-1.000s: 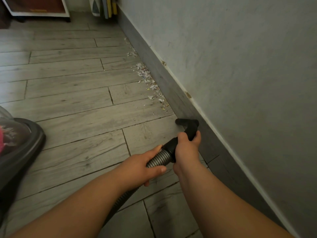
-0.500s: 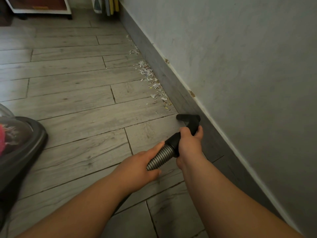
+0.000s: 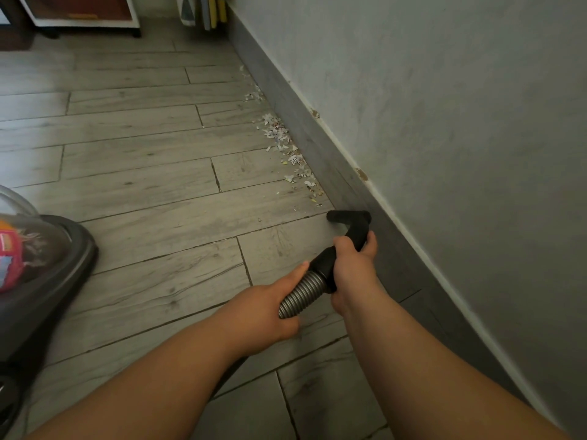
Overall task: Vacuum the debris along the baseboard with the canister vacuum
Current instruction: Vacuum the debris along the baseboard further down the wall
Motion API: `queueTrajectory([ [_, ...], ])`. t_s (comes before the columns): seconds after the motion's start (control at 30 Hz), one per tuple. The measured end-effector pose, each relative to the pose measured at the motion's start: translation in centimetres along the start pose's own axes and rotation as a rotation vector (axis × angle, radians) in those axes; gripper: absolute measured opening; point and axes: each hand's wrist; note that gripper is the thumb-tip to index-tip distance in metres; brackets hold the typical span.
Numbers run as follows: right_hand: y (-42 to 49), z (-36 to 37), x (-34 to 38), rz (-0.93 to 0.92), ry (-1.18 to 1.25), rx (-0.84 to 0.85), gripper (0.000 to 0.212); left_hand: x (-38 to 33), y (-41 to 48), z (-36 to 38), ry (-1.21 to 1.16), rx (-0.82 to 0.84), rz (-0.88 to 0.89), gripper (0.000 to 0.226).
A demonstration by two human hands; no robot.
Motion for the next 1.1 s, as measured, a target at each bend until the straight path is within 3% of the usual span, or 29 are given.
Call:
queueTrajectory([
  [0.8,-1.2,4.4,-1.4,0.01,-0.043,0.101,0.069,1.4,-4.4,-1.6,-0.009,0.037,-0.123,0.089],
  [1.1,-2.2,6.1,-1.2,0.042,-0.065,0.214,0.067,1.8,-6.7,-2.2,0.022,0.037,-0.131,0.092],
])
Point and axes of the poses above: each hand's wrist, its own y-axis towards the middle knuckle, its own z-axis out of the palm, x = y × z, and after that the axes turned 15 degrees about x, right-handed
